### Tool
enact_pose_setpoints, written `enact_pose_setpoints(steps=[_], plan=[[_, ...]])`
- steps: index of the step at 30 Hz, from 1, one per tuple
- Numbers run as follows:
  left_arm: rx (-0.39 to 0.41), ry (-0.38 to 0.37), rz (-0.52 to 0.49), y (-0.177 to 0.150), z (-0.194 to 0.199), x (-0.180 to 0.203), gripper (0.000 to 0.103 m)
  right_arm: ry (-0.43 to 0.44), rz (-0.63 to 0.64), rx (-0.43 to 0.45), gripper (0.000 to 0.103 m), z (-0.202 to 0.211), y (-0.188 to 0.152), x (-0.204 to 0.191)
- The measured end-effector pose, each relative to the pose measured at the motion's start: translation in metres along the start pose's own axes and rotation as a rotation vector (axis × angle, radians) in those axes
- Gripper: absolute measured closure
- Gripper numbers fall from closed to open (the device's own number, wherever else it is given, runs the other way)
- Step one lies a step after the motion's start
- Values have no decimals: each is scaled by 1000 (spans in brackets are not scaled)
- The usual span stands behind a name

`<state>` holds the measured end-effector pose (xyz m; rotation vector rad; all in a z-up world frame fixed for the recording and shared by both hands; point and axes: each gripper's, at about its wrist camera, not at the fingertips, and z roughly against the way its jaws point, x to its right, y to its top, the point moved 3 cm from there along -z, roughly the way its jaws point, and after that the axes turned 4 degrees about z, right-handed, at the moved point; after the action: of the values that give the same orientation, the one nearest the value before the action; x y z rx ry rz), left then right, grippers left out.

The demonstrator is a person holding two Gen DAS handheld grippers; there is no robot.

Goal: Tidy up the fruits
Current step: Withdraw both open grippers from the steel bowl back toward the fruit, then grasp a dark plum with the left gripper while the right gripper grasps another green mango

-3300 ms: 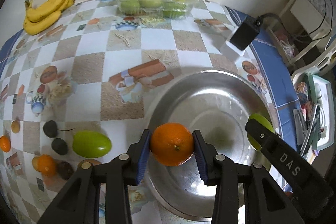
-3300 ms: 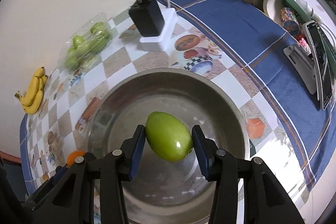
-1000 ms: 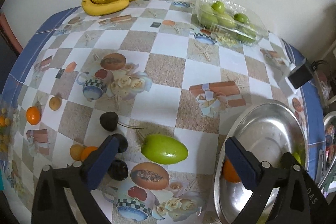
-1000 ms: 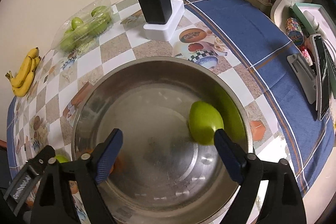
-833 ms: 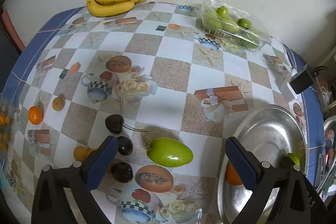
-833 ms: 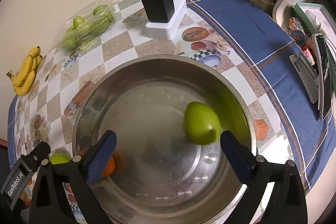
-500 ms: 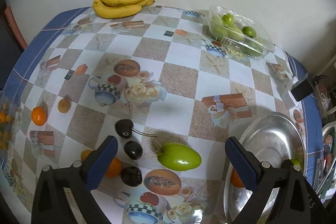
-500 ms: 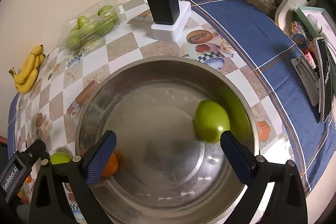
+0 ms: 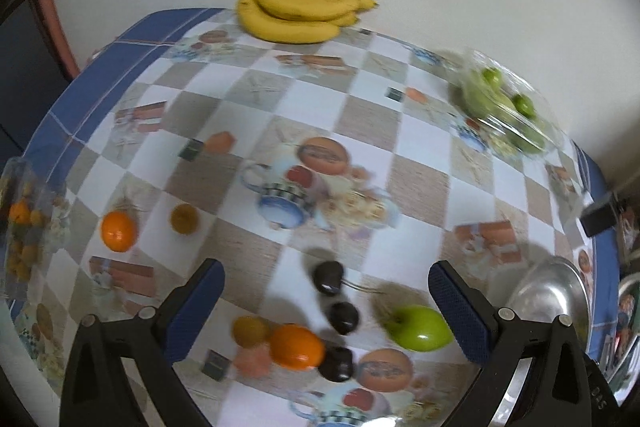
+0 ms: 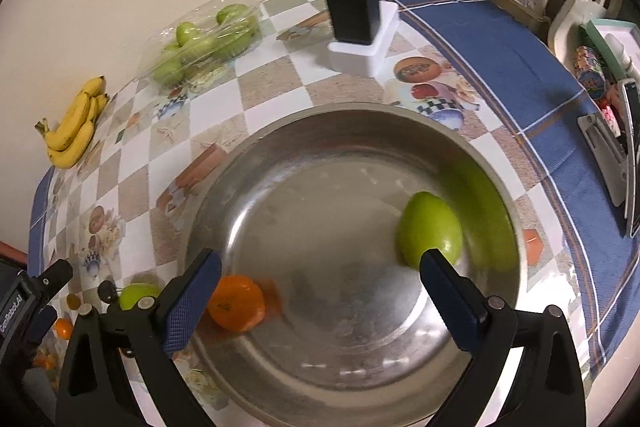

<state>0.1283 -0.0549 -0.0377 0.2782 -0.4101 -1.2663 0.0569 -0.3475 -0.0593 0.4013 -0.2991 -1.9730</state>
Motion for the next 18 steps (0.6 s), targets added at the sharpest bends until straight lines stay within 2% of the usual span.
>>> enact_pose_setpoints(steps=[5,12,18], plan=[[-12,-2,45,7,-3,-25,0,40,43,1,4,4,-2,-25],[24,25,70,19,4,-54,0,106,130,1,4,9,-9,-73],[26,24,129,26,6,-78,0,169,208,-34,4,5,-17,-115]])
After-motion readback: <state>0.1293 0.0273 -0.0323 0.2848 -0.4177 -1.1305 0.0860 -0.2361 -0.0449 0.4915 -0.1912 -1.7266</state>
